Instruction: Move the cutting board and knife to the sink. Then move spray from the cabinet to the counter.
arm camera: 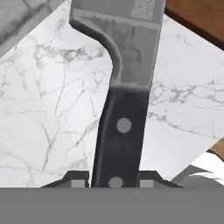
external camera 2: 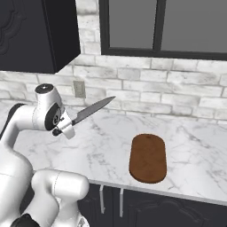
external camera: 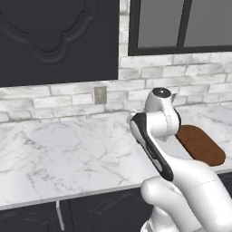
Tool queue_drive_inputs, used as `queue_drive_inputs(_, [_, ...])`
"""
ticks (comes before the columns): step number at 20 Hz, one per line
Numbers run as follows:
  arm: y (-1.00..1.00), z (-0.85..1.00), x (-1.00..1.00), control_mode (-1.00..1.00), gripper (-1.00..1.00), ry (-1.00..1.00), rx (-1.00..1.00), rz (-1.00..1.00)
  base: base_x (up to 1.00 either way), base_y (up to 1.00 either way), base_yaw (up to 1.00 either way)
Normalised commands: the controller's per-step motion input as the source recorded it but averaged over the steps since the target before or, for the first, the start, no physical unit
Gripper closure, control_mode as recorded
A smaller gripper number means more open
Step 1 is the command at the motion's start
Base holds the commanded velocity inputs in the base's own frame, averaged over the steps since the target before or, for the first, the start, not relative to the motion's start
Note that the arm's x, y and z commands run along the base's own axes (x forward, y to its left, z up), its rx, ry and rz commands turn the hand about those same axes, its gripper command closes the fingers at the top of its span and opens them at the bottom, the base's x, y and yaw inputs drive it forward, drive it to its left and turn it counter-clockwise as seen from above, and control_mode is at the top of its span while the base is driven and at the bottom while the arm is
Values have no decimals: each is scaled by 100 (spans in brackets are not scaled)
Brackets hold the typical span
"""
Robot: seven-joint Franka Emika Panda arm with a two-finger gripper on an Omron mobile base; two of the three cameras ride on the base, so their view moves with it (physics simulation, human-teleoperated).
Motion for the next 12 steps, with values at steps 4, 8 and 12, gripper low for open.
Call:
queue_drive_inputs(4, [0,0,-29,-100,100,-5,0,2,0,0,0])
queue_drive_inputs(8, [16,0,-100,-100,100,-15,0,35,0,0,0])
queue_drive_inputs(12, [24,13,-93,-100,100,-10,0,50,0,0,0])
